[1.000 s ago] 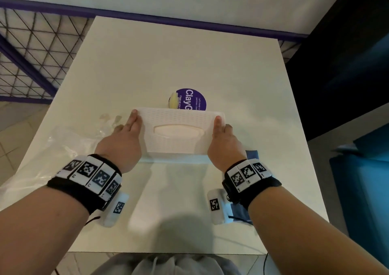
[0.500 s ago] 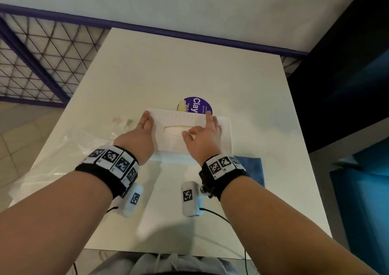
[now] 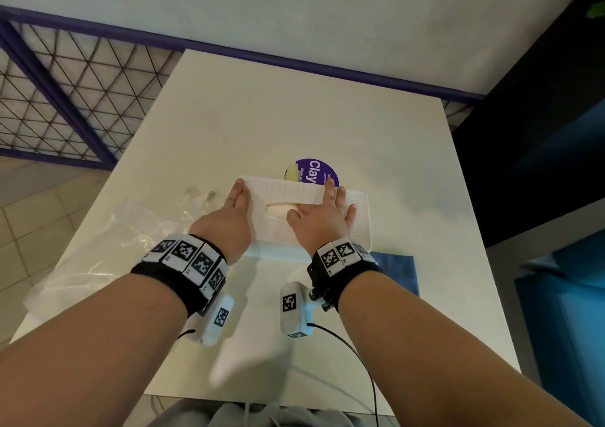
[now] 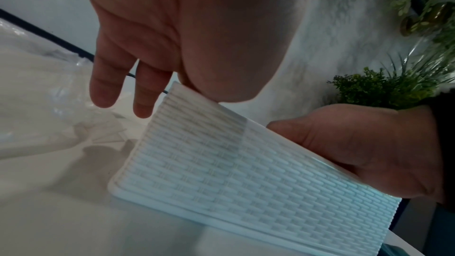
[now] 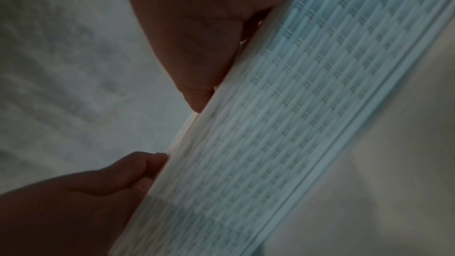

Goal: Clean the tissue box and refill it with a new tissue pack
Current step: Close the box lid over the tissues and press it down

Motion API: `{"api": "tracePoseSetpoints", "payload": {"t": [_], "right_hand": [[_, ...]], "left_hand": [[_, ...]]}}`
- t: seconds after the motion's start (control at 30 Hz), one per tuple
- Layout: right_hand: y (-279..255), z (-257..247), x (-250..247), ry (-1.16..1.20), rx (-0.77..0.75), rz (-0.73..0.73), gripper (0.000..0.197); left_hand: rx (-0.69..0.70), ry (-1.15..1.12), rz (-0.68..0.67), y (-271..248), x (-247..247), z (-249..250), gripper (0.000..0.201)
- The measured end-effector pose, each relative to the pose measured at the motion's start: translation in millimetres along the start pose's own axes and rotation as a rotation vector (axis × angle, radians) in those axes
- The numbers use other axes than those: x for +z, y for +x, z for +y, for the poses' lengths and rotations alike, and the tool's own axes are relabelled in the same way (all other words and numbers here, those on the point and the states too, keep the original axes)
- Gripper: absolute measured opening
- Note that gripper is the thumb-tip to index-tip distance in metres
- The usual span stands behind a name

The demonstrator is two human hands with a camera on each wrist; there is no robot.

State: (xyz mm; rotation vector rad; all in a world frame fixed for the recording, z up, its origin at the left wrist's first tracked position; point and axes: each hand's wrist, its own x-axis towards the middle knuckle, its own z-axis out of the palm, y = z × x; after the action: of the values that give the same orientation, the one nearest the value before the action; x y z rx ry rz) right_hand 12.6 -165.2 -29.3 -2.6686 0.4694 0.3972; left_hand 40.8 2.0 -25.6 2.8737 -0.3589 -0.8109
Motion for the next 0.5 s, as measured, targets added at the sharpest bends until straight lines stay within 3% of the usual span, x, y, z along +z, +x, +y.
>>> {"api": "tracePoseSetpoints", "payload": {"t": [0.27,0.4,0.5], "right_hand": [[1.3,-0.3,-0.5,-0.003,0.02,0.016,0.035],[-1.1,-2.2,2.0,-0.047,0.024,-0.005,0.067],[-2.0,-3.4,0.4,-0.025,0.028,0.008,0.068]], "left_hand": [[0.012,-0.053,0.009,1.6,1.8,-2.5,0.089],[-0.009,-0.04,0.006,-4.0,-2.4,4.2,0.087],[-0.018,-0.054,0.003,-6.7,-4.1,6.0,0.087]]}}
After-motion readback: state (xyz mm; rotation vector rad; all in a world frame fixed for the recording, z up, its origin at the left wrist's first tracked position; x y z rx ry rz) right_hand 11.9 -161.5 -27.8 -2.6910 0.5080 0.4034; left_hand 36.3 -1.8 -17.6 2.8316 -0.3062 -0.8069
